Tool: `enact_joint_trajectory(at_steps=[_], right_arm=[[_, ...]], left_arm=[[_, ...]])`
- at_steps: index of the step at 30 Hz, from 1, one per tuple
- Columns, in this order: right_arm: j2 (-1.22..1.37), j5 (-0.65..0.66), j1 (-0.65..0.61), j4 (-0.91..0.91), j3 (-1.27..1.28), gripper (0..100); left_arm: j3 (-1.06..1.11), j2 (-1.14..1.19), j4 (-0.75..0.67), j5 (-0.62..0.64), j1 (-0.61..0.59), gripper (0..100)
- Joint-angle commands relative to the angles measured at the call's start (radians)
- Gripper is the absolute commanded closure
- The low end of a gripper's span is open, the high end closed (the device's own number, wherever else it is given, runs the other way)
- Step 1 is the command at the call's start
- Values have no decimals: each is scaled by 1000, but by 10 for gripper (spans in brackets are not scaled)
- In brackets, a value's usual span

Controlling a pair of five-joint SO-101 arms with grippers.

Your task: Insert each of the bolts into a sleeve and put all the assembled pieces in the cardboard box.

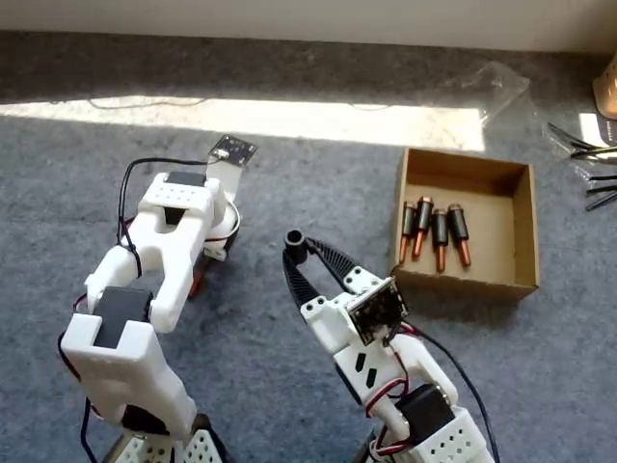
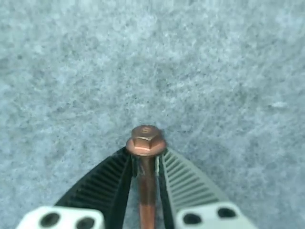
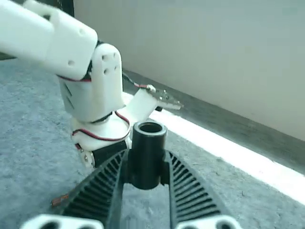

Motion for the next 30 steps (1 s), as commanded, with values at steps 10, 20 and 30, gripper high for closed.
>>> enact_joint_trajectory(at_steps=[10, 20, 30], right_arm=[[-5, 3, 91, -96, 110, 993], [-8, 3, 91, -15, 110, 993], [-8, 3, 91, -10, 110, 993]], left_arm=[[-28, 10, -31, -9, 12, 994], [-65, -113, -25, -11, 10, 994], [-64, -401, -25, -11, 18, 994]])
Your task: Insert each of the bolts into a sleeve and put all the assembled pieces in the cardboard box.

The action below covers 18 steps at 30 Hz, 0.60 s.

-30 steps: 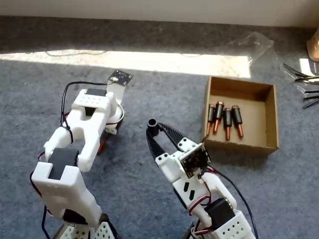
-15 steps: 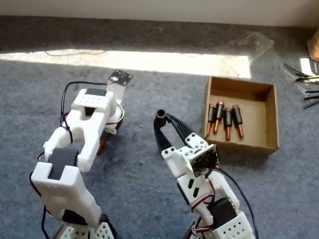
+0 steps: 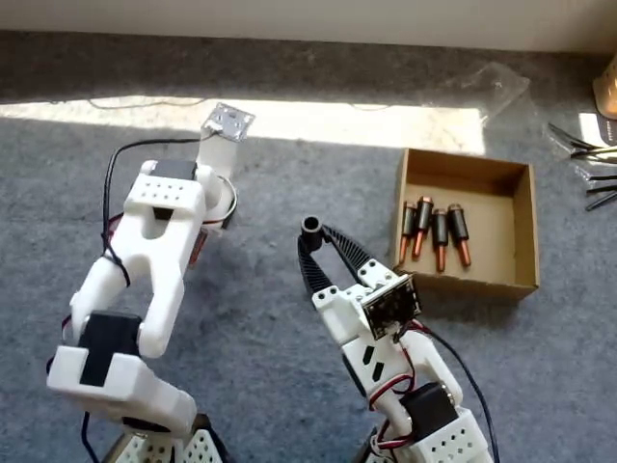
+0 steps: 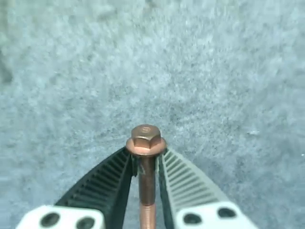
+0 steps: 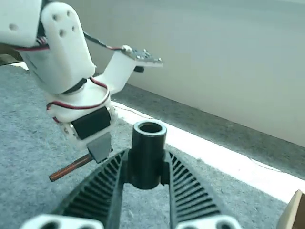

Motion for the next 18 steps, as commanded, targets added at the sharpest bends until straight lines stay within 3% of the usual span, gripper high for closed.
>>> enact_joint_trajectory(at_steps=[1, 18], right_arm=[[-8, 3, 13, 1, 111, 993], [-5, 3, 13, 1, 111, 993]], left_arm=[[-48, -180, -18, -6, 19, 994], [-31, -1059, -26, -2, 22, 994]])
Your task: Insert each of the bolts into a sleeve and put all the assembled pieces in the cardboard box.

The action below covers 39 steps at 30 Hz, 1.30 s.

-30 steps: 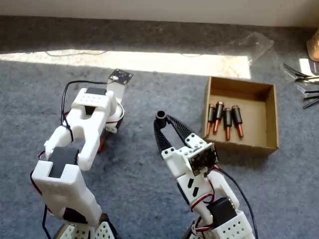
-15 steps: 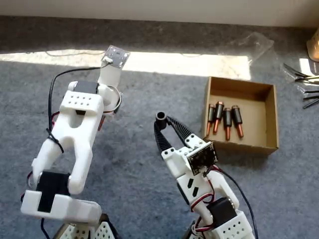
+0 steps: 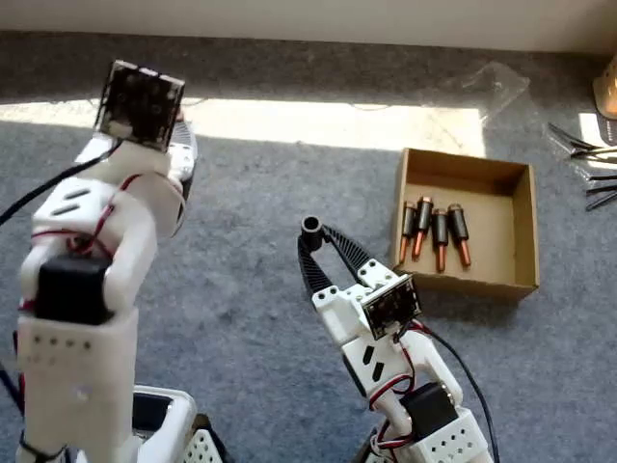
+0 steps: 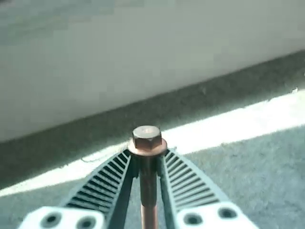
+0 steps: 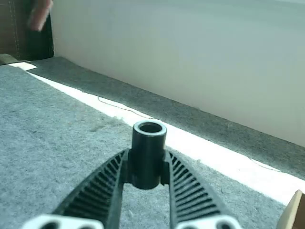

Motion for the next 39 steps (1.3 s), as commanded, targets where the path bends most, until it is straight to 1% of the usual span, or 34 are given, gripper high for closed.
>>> enact_joint_trajectory(at_steps=[1, 9, 13, 16, 18, 22, 26, 27, 28, 30, 35, 39], right_arm=[[-5, 3, 13, 1, 111, 993], [-4, 5, 13, 2, 111, 993], [-2, 5, 13, 2, 111, 993], [-2, 5, 13, 2, 111, 993], [-2, 5, 13, 4, 111, 993], [-7, 6, 13, 35, 113, 993], [-8, 8, 13, 36, 113, 993], [-8, 8, 13, 36, 113, 993], [-8, 8, 13, 36, 113, 993], [-8, 6, 13, 36, 113, 993], [-8, 5, 13, 36, 113, 993], [-8, 3, 13, 33, 113, 993]], left_arm=[[-13, -173, -28, -2, 36, 994], [245, -429, -181, -2, 211, 994], [361, -558, -275, -2, 239, 994], [489, -638, -341, 0, 254, 994], [582, -687, -437, 0, 272, 994], [717, -763, -687, 0, 298, 994], [789, -763, -825, 2, 298, 994], [803, -751, -848, 17, 298, 994], [809, -731, -872, 60, 298, 994], [800, -677, -899, 181, 292, 994], [713, -499, -905, 397, 295, 990], [664, -400, -905, 580, 292, 989]])
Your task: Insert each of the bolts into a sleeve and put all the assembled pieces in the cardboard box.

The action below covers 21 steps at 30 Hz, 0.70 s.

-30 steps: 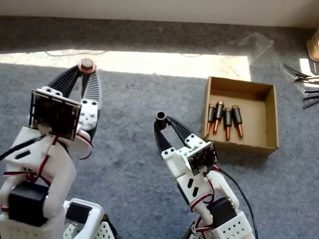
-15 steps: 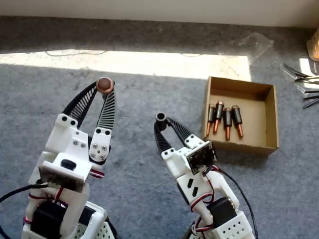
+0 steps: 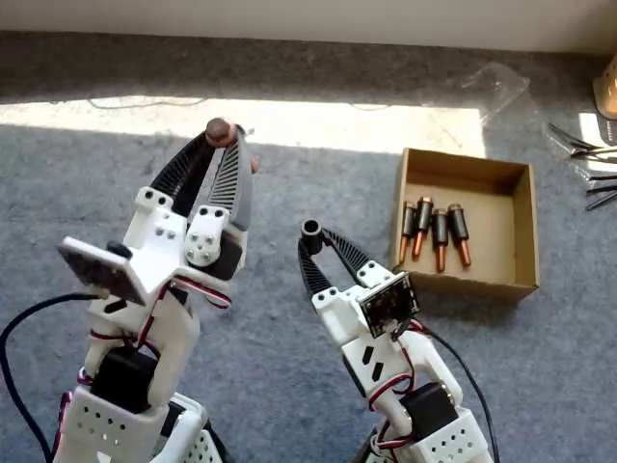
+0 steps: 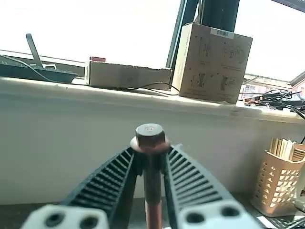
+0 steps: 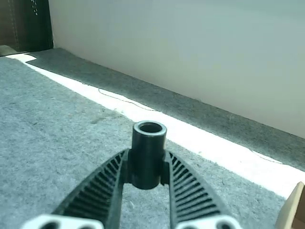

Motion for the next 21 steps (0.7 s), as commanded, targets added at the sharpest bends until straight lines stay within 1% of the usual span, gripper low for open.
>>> enact_joint_trajectory(at_steps=[1, 5, 11, 13, 15, 18, 20, 21], right_arm=[[-8, 3, 13, -2, 113, 993], [-8, 3, 12, -4, 116, 993], [-10, 3, -36, -28, 116, 993], [-10, 3, -38, -31, 116, 993], [-10, 3, -38, -31, 116, 993], [-10, 3, -35, -31, 116, 993], [-10, 3, -33, -33, 113, 993], [-10, 3, -33, -33, 113, 993]], left_arm=[[-96, 73, -29, 150, 10, 989], [-108, 107, -31, 161, 16, 991], [-105, 113, -29, 161, 18, 989], [-107, 113, -29, 144, 42, 989], [-105, 113, -29, 34, 104, 989], [-101, 105, -26, -172, 243, 992], [-99, 104, -5, -269, 312, 992], [-101, 104, 11, -298, 335, 993]])
